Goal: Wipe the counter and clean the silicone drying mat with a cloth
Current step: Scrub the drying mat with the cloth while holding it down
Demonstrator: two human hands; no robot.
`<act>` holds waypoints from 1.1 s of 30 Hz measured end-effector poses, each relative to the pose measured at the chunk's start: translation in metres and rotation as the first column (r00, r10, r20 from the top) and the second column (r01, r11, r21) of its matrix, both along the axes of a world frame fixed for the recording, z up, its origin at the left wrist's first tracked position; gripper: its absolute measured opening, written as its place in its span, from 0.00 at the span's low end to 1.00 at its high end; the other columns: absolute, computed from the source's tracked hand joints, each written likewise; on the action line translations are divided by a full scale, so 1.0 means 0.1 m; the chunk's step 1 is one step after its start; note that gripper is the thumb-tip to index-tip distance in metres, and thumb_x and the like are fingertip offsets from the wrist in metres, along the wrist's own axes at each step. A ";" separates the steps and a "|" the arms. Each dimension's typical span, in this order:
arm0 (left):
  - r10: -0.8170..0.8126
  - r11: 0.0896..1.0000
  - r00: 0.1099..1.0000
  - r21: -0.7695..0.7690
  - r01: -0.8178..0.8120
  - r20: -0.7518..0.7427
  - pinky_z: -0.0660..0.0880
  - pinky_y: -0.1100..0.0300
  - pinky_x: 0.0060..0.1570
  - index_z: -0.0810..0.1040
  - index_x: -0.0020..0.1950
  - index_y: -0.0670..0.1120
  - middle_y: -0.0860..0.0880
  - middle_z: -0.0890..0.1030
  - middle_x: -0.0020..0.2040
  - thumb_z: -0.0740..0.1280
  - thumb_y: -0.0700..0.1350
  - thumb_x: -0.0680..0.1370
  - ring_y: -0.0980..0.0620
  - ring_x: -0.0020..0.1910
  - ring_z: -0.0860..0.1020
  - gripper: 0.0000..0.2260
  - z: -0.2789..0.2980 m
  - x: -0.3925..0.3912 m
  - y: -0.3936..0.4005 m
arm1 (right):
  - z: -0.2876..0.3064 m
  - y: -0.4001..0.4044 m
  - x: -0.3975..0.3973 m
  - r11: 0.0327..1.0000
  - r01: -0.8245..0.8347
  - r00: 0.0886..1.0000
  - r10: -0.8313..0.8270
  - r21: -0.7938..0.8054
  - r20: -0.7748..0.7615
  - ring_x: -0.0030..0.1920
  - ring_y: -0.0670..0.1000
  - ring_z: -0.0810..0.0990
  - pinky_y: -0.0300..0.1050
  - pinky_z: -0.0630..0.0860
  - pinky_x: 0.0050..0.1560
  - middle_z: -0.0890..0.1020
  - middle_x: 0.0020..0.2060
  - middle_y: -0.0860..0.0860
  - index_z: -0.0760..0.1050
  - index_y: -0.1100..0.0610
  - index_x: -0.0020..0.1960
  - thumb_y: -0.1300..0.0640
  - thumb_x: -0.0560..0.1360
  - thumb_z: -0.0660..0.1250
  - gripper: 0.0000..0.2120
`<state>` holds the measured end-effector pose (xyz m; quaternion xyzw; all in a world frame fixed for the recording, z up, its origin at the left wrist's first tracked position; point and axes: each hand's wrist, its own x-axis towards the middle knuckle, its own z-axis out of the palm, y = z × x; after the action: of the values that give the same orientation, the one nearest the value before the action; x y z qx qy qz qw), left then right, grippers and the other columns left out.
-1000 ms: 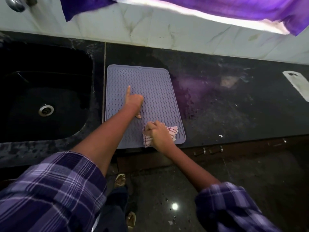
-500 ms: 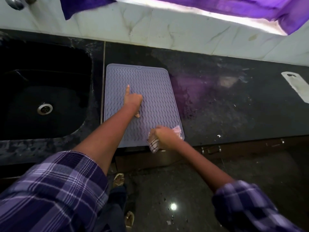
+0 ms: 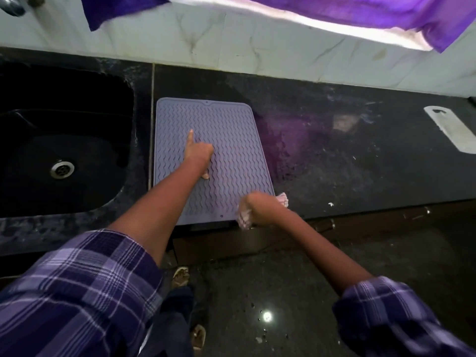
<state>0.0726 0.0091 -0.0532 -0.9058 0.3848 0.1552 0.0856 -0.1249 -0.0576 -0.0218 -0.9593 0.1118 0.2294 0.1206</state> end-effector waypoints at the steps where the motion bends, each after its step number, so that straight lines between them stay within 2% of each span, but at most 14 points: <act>1: -0.001 1.000 1.000 -0.002 0.001 0.003 0.36 0.45 0.75 0.75 0.61 0.43 0.46 0.81 0.56 0.77 0.51 0.68 0.48 0.63 0.77 0.26 0.00 0.00 0.00 | 0.05 -0.05 0.09 0.996 0.088 0.994 -0.090 0.033 0.068 0.53 0.56 0.79 0.47 0.77 0.54 0.81 0.51 0.57 0.77 0.61 0.54 0.63 0.73 0.66 0.10; 3: 0.001 1.000 1.000 -0.005 -0.001 0.012 0.37 0.45 0.75 0.75 0.60 0.44 0.46 0.81 0.56 0.76 0.51 0.68 0.48 0.63 0.77 0.24 0.00 -0.01 -0.01 | 0.06 -0.06 0.36 0.982 0.183 0.946 -0.187 0.039 0.266 0.54 0.56 0.78 0.49 0.76 0.56 0.80 0.52 0.57 0.79 0.61 0.53 0.64 0.72 0.67 0.10; 6: 0.003 1.000 1.000 0.000 -0.003 0.029 0.38 0.45 0.75 0.76 0.58 0.44 0.46 0.82 0.54 0.76 0.50 0.69 0.47 0.61 0.77 0.22 -0.01 -0.02 -0.02 | -0.11 0.17 0.52 0.992 0.112 0.941 -0.086 -0.062 0.329 0.62 0.54 0.72 0.48 0.70 0.62 0.76 0.60 0.53 0.76 0.57 0.61 0.63 0.73 0.67 0.16; 9: 0.003 1.000 1.000 0.006 -0.003 0.005 0.36 0.44 0.74 0.74 0.63 0.44 0.46 0.81 0.58 0.77 0.52 0.68 0.47 0.65 0.75 0.27 -0.04 0.01 -0.02 | -0.26 0.39 0.20 0.990 -0.019 0.958 0.058 -0.139 0.279 0.64 0.54 0.67 0.47 0.65 0.64 0.72 0.64 0.52 0.74 0.58 0.64 0.61 0.74 0.66 0.18; 11: 0.003 1.000 1.000 0.010 -0.003 -0.008 0.35 0.44 0.74 0.74 0.65 0.45 0.46 0.80 0.59 0.77 0.53 0.68 0.47 0.67 0.74 0.29 -0.06 0.03 0.00 | -0.15 0.32 0.04 0.986 -0.104 0.982 0.123 -0.133 0.146 0.60 0.54 0.72 0.48 0.69 0.61 0.76 0.60 0.54 0.75 0.59 0.61 0.61 0.72 0.67 0.17; 13: 0.003 1.000 1.000 0.011 -0.003 -0.011 0.35 0.44 0.74 0.74 0.64 0.45 0.46 0.80 0.59 0.77 0.52 0.67 0.47 0.66 0.74 0.29 -0.05 0.02 0.00 | 0.06 0.16 0.07 0.991 -0.081 0.996 0.078 -0.110 -0.034 0.54 0.54 0.77 0.47 0.75 0.56 0.80 0.54 0.56 0.75 0.60 0.58 0.61 0.72 0.67 0.14; 14: 0.004 1.000 1.000 0.006 -0.004 -0.003 0.35 0.44 0.74 0.75 0.64 0.45 0.46 0.81 0.58 0.77 0.52 0.67 0.47 0.65 0.75 0.28 -0.05 0.02 0.00 | 0.15 0.07 0.15 0.994 -0.033 0.999 0.030 -0.106 -0.032 0.53 0.55 0.79 0.47 0.77 0.55 0.81 0.52 0.56 0.76 0.60 0.57 0.62 0.72 0.67 0.14; 18: -0.006 1.000 0.999 0.017 0.005 0.040 0.37 0.44 0.75 0.76 0.58 0.44 0.47 0.82 0.54 0.76 0.51 0.68 0.48 0.62 0.77 0.23 -0.04 0.00 0.00 | 0.18 0.08 0.54 0.981 0.099 0.950 -0.043 -0.168 0.308 0.55 0.56 0.76 0.50 0.74 0.59 0.81 0.53 0.56 0.78 0.58 0.58 0.63 0.73 0.67 0.14; 21: -0.022 0.999 0.998 0.030 0.021 0.052 0.38 0.44 0.75 0.76 0.59 0.45 0.47 0.82 0.55 0.76 0.51 0.69 0.48 0.62 0.77 0.22 -0.03 0.00 0.00 | -0.16 0.38 0.49 0.982 0.018 0.964 0.032 -0.187 0.264 0.62 0.56 0.70 0.49 0.67 0.63 0.75 0.61 0.57 0.73 0.59 0.63 0.61 0.76 0.64 0.16; 24: -0.025 0.999 0.999 0.025 0.024 0.038 0.36 0.44 0.74 0.75 0.62 0.45 0.47 0.81 0.57 0.75 0.53 0.69 0.48 0.65 0.75 0.25 -0.02 0.01 0.02 | -0.26 0.39 0.19 0.996 -0.045 0.990 0.056 -0.080 0.132 0.60 0.56 0.72 0.49 0.69 0.60 0.76 0.58 0.57 0.73 0.60 0.61 0.61 0.71 0.68 0.18; 27: -0.034 0.999 0.998 0.026 0.033 0.049 0.36 0.45 0.74 0.75 0.62 0.45 0.47 0.81 0.56 0.75 0.53 0.69 0.48 0.64 0.76 0.24 0.02 -0.04 0.04 | -0.05 0.16 0.06 0.996 -0.089 0.982 0.087 -0.003 -0.170 0.53 0.55 0.77 0.48 0.74 0.55 0.79 0.52 0.57 0.75 0.62 0.57 0.62 0.71 0.68 0.14; 29: -0.061 0.998 0.995 0.033 0.058 0.085 0.36 0.45 0.75 0.75 0.62 0.45 0.47 0.81 0.56 0.74 0.54 0.71 0.49 0.63 0.76 0.24 0.04 -0.08 0.07 | 0.11 -0.01 0.05 0.978 0.050 0.989 -0.020 0.204 -0.148 0.37 0.52 0.76 0.46 0.75 0.42 0.79 0.37 0.57 0.77 0.61 0.42 0.68 0.72 0.63 0.06; 31: -0.105 0.994 0.989 0.037 0.102 0.104 0.37 0.44 0.74 0.76 0.62 0.45 0.48 0.81 0.57 0.72 0.55 0.71 0.49 0.64 0.75 0.23 0.08 -0.12 0.14 | 0.26 -0.19 0.03 0.861 0.245 0.966 -0.255 0.446 -0.039 0.29 0.50 0.69 0.43 0.69 0.33 0.71 0.27 0.54 0.70 0.60 0.29 0.74 0.69 0.59 0.14; 33: -0.067 0.996 0.997 -0.069 0.065 -0.029 0.39 0.43 0.75 0.77 0.63 0.45 0.48 0.80 0.61 0.73 0.54 0.71 0.47 0.69 0.72 0.24 0.13 -0.18 0.21 | 0.37 -0.33 -0.02 0.656 0.395 0.874 -0.484 0.643 -0.044 0.37 0.54 0.76 0.47 0.75 0.42 0.77 0.35 0.57 0.76 0.67 0.36 0.75 0.68 0.62 0.07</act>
<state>0.0547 0.0297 -0.0403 -0.8926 0.4207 0.1533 0.0538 -0.1271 -0.0903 0.0147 -0.8180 0.2485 0.1538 0.4955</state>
